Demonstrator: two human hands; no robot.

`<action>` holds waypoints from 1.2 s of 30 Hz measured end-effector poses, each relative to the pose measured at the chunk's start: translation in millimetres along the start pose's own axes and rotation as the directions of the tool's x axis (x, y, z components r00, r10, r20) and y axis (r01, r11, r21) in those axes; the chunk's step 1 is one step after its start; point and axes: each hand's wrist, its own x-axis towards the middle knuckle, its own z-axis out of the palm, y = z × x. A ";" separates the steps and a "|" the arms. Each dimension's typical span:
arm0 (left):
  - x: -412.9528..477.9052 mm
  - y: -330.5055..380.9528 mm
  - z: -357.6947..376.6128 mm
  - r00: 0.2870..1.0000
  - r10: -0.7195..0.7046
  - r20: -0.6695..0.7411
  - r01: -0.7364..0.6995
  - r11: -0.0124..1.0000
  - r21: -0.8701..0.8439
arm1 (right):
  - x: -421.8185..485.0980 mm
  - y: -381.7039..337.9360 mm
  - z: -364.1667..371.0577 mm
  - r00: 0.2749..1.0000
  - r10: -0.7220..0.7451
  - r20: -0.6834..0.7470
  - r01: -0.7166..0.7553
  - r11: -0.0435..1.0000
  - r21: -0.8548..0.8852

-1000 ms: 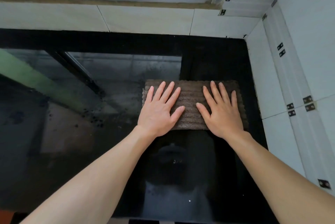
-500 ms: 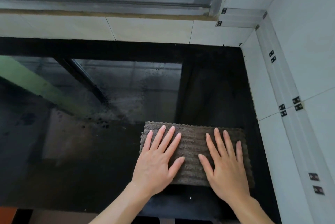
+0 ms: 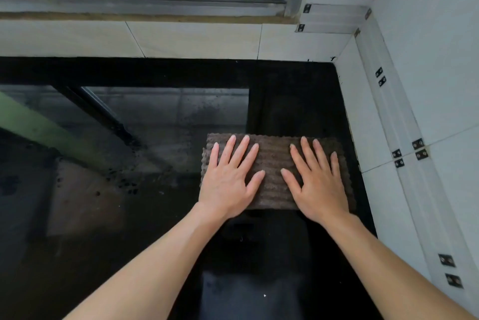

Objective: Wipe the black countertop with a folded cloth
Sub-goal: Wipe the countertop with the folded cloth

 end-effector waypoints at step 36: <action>40.6 -14.3 -7.9 0.996 0.083 -0.025 -0.083 0.997 -0.005 | 28.8 1.4 -2.1 0.995 0.101 -0.018 -0.101 0.995 -0.009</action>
